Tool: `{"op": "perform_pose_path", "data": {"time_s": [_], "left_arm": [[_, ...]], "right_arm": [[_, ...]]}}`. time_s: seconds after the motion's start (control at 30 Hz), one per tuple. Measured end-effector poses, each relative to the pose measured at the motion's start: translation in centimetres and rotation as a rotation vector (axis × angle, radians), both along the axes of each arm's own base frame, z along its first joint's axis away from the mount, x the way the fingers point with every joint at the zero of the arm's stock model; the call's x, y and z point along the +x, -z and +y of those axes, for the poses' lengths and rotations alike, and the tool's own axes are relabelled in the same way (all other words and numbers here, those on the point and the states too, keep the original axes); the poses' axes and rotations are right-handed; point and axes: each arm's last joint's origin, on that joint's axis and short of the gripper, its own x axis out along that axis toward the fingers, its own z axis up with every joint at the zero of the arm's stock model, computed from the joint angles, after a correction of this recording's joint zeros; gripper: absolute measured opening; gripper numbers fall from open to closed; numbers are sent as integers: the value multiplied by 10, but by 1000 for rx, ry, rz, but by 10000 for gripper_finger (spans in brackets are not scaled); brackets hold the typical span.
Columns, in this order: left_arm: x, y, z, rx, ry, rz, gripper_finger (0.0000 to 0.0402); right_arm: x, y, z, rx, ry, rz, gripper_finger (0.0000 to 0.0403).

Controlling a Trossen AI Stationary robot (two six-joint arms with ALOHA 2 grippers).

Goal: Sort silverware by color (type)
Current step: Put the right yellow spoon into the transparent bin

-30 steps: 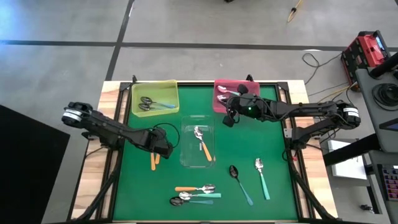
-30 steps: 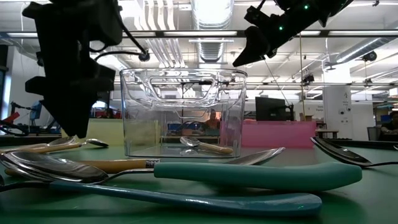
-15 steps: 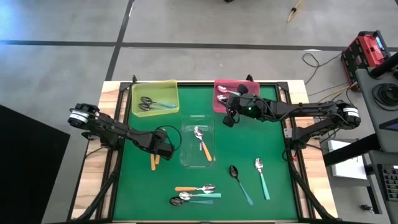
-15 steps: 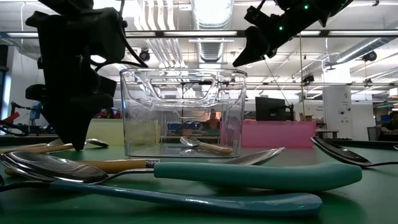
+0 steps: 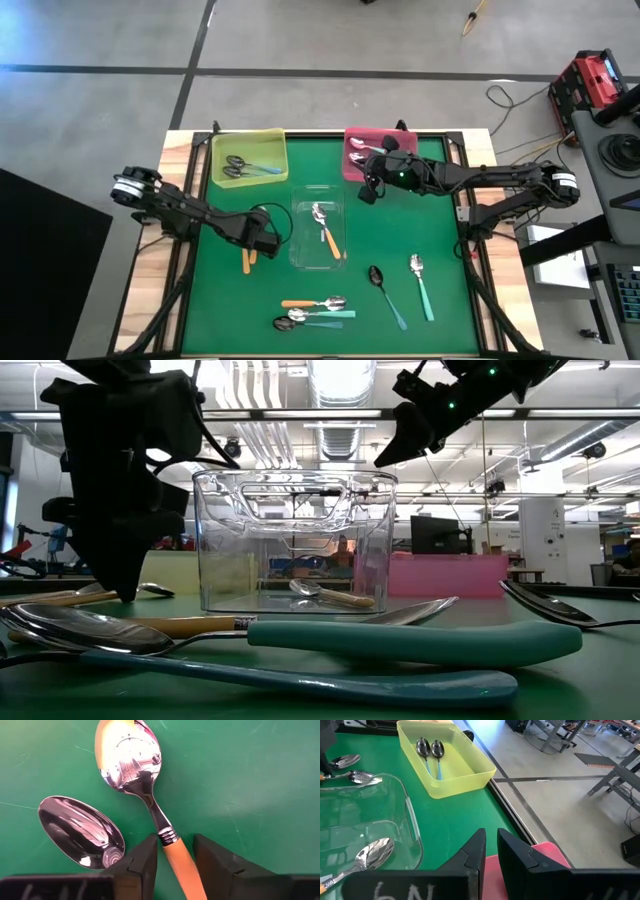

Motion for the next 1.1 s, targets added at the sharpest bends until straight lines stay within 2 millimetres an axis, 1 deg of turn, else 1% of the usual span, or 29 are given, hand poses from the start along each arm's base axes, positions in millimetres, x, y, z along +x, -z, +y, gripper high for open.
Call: {"op": "perform_pose_path", "data": {"time_s": [0.13,0.43,0.77,0.93,1.0,1.1], "left_arm": [[0,0,0,-2,1,-3,82],[1,1,0,3,6,-9,47],[-2,-2,2,42,30,-8,40],[-4,-16,3,34,68,-66,40],[-6,-27,4,40,100,-109,40],[-13,-48,6,79,153,-194,40]], "right_arm": [[0,0,0,0,0,0,38],[0,0,0,1,-1,5,38],[0,0,2,2,-7,5,38],[0,1,2,2,-7,5,38],[0,1,2,3,-8,5,38],[0,1,2,13,-16,1,38]]}}
